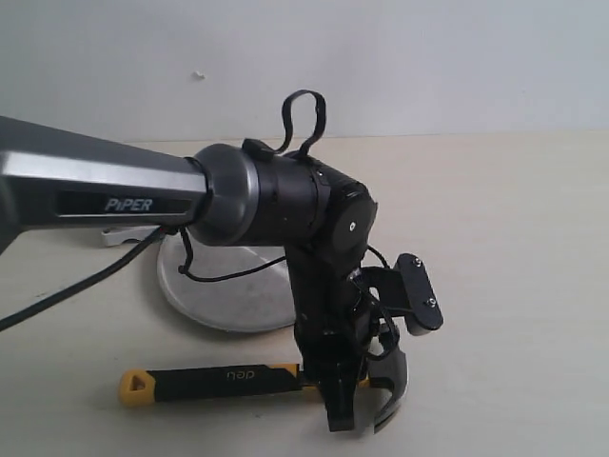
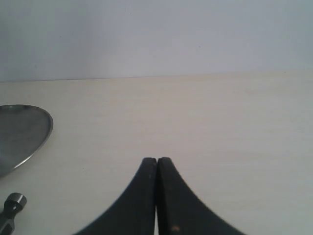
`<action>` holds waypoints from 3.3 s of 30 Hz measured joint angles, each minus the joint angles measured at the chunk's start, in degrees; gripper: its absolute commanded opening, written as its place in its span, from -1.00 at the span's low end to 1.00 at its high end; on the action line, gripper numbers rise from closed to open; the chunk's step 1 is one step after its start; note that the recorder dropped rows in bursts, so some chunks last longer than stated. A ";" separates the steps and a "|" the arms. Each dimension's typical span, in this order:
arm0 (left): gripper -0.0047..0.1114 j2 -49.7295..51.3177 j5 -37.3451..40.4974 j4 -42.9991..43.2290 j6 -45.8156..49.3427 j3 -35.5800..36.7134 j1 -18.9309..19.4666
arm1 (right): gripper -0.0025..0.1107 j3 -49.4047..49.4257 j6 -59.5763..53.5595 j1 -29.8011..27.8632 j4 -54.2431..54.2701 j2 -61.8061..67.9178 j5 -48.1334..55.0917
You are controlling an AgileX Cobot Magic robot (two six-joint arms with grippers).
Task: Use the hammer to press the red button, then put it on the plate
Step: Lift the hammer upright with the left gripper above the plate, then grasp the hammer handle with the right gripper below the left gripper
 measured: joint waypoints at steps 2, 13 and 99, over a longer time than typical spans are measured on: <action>-0.92 -2.32 -0.28 -0.09 -0.47 0.09 -0.12 | -0.96 0.00 0.00 0.00 0.00 0.00 0.00; -0.92 -23.33 -2.93 -3.02 -2.14 0.09 3.80 | -0.96 0.00 0.00 0.00 0.00 0.00 0.00; -0.92 -36.13 -87.46 20.27 -84.62 44.06 25.67 | -0.92 -41.11 -4.93 35.97 0.71 74.94 -9.90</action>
